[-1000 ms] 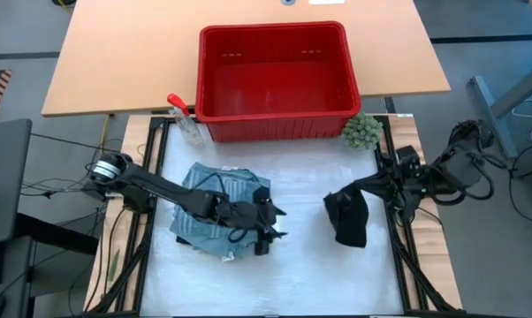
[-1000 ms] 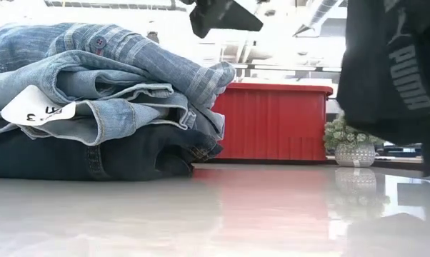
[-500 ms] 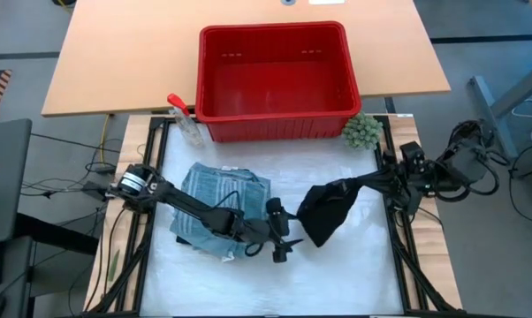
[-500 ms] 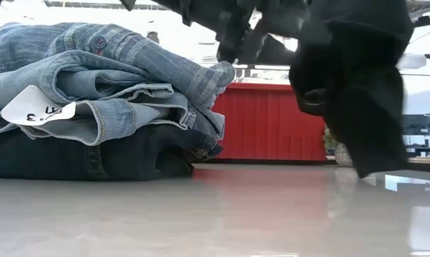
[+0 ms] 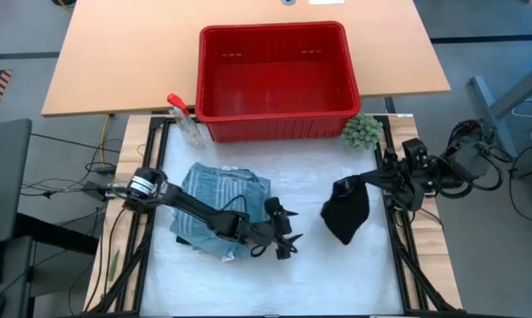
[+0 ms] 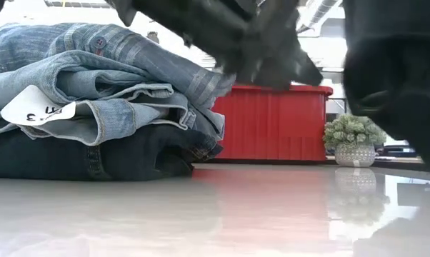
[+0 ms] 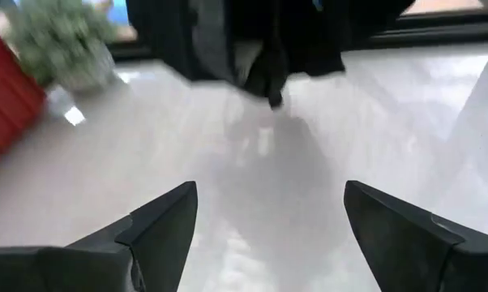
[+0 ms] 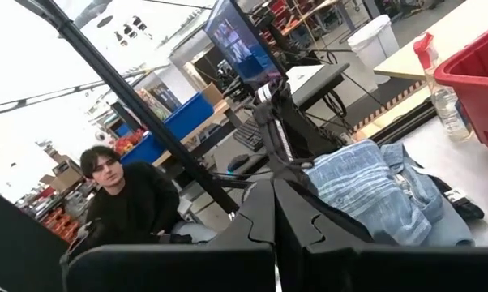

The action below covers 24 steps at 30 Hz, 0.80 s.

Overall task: Fold Laundry from Bin
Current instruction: Fold the black underwear

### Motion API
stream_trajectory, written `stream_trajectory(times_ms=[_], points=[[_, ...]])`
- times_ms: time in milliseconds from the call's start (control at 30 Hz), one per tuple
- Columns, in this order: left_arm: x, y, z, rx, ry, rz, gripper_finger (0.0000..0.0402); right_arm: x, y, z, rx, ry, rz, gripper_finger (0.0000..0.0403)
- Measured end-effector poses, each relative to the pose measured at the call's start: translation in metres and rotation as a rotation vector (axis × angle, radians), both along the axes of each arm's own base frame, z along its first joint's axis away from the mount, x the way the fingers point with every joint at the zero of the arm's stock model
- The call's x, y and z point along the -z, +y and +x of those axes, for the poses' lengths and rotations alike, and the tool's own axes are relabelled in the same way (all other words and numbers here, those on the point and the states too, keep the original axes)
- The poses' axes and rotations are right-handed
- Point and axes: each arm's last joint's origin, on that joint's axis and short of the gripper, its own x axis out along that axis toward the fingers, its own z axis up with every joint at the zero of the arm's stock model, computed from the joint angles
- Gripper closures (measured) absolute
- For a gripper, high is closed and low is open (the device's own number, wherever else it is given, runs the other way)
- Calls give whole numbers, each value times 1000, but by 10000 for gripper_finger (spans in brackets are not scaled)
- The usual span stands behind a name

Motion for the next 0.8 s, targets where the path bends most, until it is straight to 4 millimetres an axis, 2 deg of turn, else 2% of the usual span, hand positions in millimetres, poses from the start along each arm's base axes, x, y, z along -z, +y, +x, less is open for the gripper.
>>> stream_trajectory(times_ms=[200,333,533,800], points=[[30,-7,18,-41,-33,-142,101,0,0,0,0,0,0,385],[37,-14,36,-35,-50,-159,101,0,0,0,0,-2,2,385],[30,-18,59,-110,-91,-136,101,0,0,0,0,-3,27,385],[12,-15,65,-336,-5,36,101,0,1,1,-12,1,34,385]])
